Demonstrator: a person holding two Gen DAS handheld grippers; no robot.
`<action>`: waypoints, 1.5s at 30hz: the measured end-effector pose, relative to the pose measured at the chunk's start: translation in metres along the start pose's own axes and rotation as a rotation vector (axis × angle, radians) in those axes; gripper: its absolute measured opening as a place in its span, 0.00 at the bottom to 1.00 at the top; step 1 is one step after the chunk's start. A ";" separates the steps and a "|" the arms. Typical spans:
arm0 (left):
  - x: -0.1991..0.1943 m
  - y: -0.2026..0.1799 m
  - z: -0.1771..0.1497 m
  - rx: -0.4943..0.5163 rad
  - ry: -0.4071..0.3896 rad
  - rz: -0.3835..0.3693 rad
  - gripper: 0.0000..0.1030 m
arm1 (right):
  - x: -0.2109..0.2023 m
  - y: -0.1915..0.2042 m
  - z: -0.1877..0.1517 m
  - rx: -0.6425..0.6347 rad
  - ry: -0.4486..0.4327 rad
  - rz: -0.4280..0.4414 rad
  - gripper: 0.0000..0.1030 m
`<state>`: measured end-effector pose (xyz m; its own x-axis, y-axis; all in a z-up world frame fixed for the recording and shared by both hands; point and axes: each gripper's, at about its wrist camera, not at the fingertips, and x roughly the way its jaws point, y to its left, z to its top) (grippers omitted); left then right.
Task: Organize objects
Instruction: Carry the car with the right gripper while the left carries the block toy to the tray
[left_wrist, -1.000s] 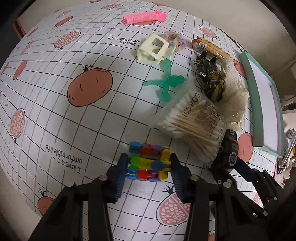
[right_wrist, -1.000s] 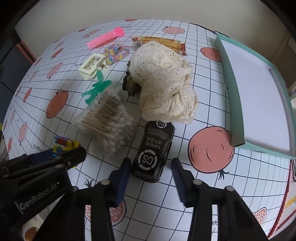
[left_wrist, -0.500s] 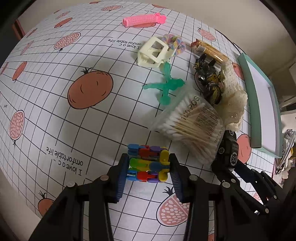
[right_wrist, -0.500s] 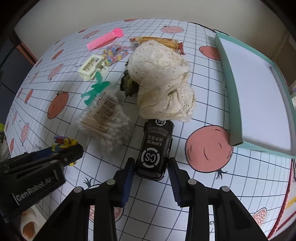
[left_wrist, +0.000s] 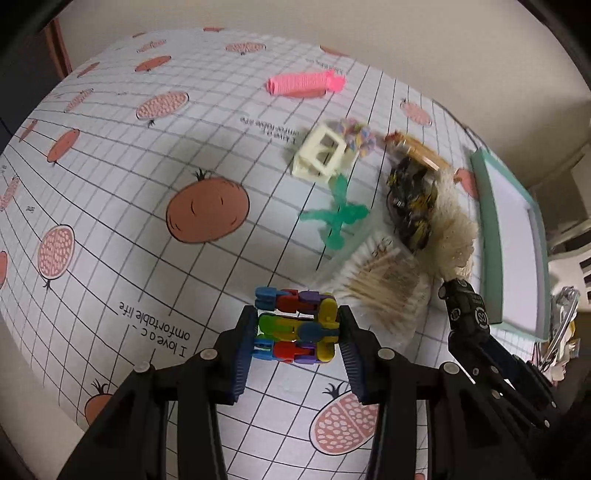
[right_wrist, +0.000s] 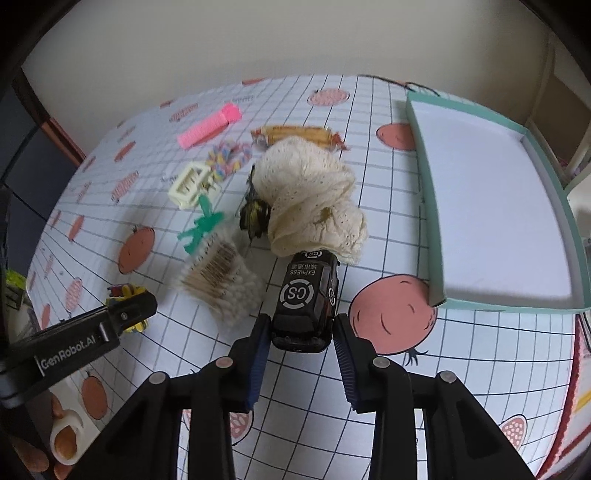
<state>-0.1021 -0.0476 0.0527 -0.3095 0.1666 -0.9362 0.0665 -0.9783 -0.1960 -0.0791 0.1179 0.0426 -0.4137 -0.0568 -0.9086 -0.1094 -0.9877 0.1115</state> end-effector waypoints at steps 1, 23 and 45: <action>-0.003 0.007 0.008 -0.002 -0.008 -0.003 0.44 | 0.000 0.000 0.002 0.004 -0.017 0.006 0.36; -0.020 -0.138 0.103 0.146 -0.180 -0.103 0.44 | -0.036 -0.113 0.094 0.124 -0.219 -0.032 0.36; 0.050 -0.268 0.124 0.360 -0.213 -0.194 0.44 | 0.004 -0.233 0.150 0.182 -0.197 -0.218 0.36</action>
<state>-0.2526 0.2076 0.0948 -0.4746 0.3587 -0.8038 -0.3343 -0.9182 -0.2124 -0.1907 0.3697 0.0732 -0.5275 0.1998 -0.8258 -0.3666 -0.9303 0.0090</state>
